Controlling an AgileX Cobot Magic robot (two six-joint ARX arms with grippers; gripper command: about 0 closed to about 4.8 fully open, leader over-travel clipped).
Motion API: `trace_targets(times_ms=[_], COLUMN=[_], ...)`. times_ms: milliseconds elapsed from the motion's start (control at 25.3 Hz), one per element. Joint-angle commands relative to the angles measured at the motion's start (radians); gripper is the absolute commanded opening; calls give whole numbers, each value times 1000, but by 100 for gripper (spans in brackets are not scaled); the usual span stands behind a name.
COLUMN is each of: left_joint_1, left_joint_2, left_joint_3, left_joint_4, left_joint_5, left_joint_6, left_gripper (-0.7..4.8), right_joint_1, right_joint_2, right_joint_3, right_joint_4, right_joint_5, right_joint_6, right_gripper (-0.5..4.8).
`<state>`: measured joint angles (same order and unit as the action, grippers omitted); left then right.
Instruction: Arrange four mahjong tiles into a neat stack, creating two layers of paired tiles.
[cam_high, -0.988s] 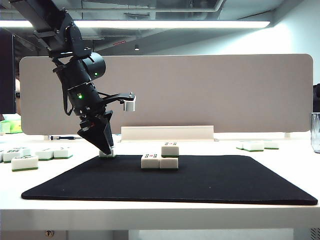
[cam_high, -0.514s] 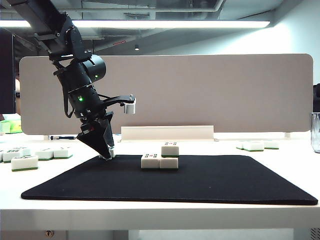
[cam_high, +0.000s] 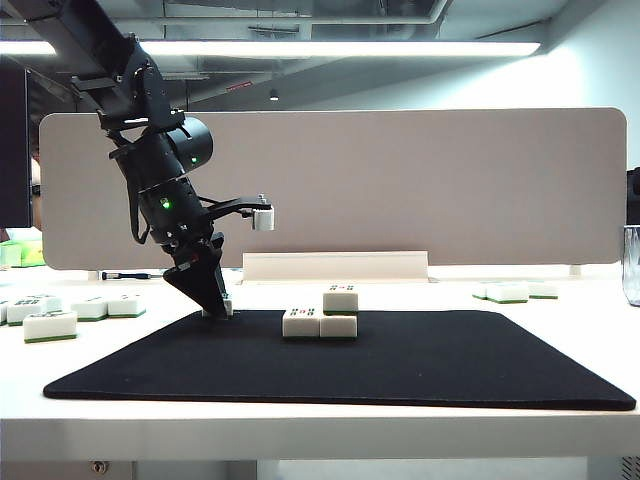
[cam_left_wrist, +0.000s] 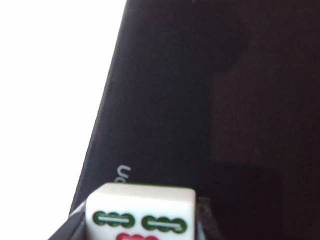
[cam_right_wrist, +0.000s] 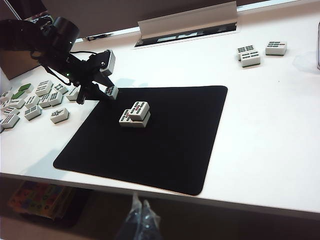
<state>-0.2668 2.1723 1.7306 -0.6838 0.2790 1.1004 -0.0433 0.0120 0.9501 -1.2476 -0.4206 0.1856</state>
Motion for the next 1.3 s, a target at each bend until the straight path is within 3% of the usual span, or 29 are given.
trace_targets(times_ms=[40, 593, 790, 988, 1304], left_joint_1=[-1, -28, -109, -236, -248], left_joint_2=[10, -145, -178, -178, -177], left_joint_3=[-3, -3, -3, -10, -22], left_joint_4=[4, -64, -122, -140, -177], left_joint_5=[-5, 30, 57, -65, -57], left_joint_6=[-45, -245, -240, -164, -165], left_gripper=[147, 147, 148, 149, 153], right_joint_1=[1, 1, 1, 2, 1], right_joint_2=[-12, -12, -12, -12, -12], right_joint_3=[2, 2, -2, -2, -2], right_joint_4=[10, 11, 10, 10, 10], right_joint_5=[0, 0, -1, -1, -1], right_joint_6=[-3, -3, -3, -3, -3], right_gripper=[-1, -1, -1, -1, -1])
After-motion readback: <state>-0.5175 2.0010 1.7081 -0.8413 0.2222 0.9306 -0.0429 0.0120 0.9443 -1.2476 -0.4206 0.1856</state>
